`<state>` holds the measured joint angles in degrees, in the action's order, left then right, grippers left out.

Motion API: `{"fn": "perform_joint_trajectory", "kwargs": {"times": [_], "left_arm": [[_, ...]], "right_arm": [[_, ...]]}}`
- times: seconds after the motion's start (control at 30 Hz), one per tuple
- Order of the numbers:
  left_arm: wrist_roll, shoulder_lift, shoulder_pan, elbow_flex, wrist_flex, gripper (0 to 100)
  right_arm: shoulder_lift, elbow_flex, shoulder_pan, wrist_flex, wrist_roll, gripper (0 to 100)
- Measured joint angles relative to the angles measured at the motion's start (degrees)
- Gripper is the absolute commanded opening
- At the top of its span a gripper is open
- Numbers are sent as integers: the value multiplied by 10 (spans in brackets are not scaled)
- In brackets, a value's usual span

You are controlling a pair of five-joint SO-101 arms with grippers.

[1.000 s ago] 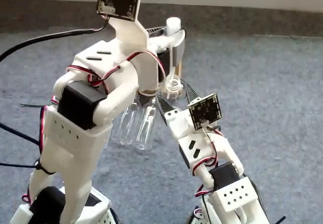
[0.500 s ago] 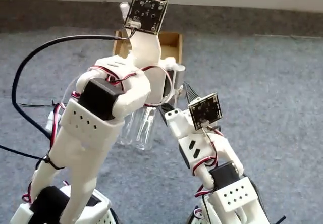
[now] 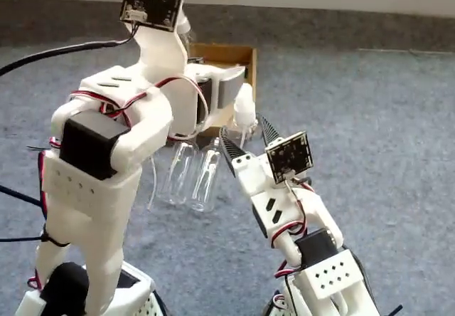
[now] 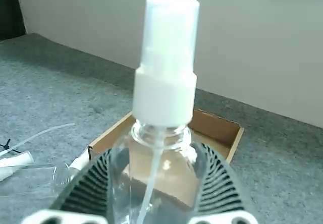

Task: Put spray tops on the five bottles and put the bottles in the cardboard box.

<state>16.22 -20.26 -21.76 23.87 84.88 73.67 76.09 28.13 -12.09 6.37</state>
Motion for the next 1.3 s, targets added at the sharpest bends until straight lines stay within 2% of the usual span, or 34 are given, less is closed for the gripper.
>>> {"fn": "perform_joint_trajectory", "kwargs": {"times": [0.3, 0.47, 0.6, 0.7, 0.83, 1.07, 1.3], "left_arm": [[-38, 5, -26, -76, -4, 206], [-39, 4, -3, -54, -1, 206], [-40, 4, 85, 18, 10, 206], [-40, 4, 171, 66, 50, 207], [-76, 4, 276, 60, 100, 210], [-167, 4, 418, -128, 96, 211], [-193, 4, 544, -402, -91, 211]], "right_arm": [[-1, 2, 0, -1, 0, 4], [-1, 1, 0, -1, 0, 4], [0, 1, 0, 0, 0, 4], [-4, 0, 0, 0, 0, 4], [-76, -55, 0, 0, 0, 4], [-302, -233, 41, 4, -2, 4], [-580, -472, 63, 4, -2, 4]]}}
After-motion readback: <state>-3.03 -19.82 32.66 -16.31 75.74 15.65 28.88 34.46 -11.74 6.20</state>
